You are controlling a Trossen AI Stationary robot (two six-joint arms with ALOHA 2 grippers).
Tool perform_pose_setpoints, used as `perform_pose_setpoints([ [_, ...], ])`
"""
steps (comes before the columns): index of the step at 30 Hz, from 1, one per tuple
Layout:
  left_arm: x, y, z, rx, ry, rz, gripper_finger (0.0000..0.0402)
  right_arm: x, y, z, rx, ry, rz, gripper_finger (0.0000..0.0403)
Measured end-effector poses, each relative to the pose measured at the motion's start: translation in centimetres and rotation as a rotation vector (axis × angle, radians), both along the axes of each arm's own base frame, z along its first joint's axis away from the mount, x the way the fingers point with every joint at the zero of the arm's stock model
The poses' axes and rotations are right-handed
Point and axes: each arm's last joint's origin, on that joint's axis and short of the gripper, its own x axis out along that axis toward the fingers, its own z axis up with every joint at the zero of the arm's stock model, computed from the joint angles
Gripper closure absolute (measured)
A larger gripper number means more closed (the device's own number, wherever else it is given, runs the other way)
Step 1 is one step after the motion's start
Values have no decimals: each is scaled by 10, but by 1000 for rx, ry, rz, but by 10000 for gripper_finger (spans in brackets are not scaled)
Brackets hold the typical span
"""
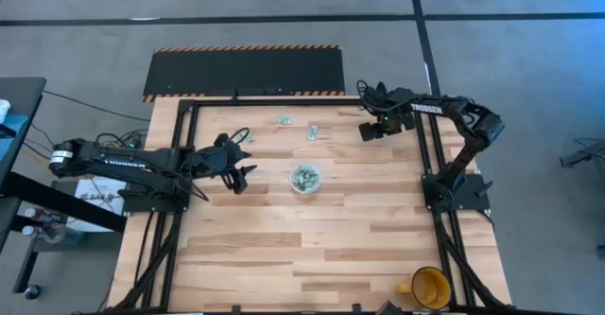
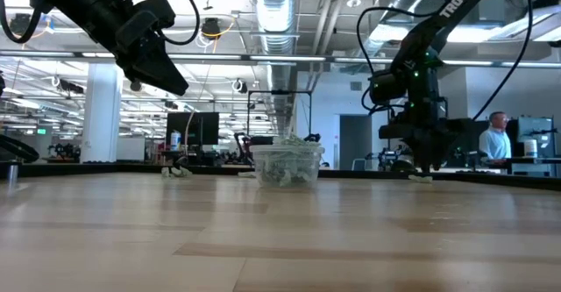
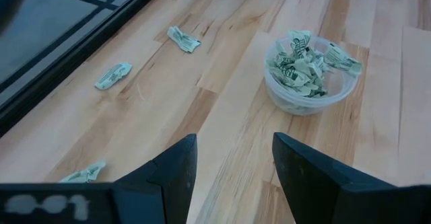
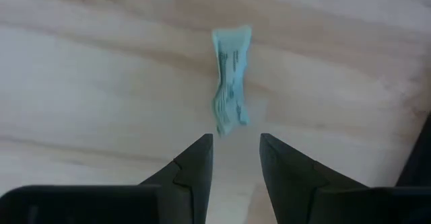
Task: Pick and place Stevia / Truvia into bins
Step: Put the green stevia packet into the transparent container
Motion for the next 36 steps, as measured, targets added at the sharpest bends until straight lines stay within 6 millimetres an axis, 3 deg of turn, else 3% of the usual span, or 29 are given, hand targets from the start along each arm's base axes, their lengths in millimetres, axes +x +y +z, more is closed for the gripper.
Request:
perform_pose_setpoints([
  [8,0,0,0,0,0,0,216,2,13,0,44,58,-24,287],
  [16,0,0,0,0,1,0,216,6,5,-2,-19,-25,-78,287],
  [23,0,0,0,0,1,-1,216,-4,14,-22,-7,-7,-78,287],
  [36,0,0,0,0,1,0,216,-7,10,-24,-29,-24,-73,287],
])
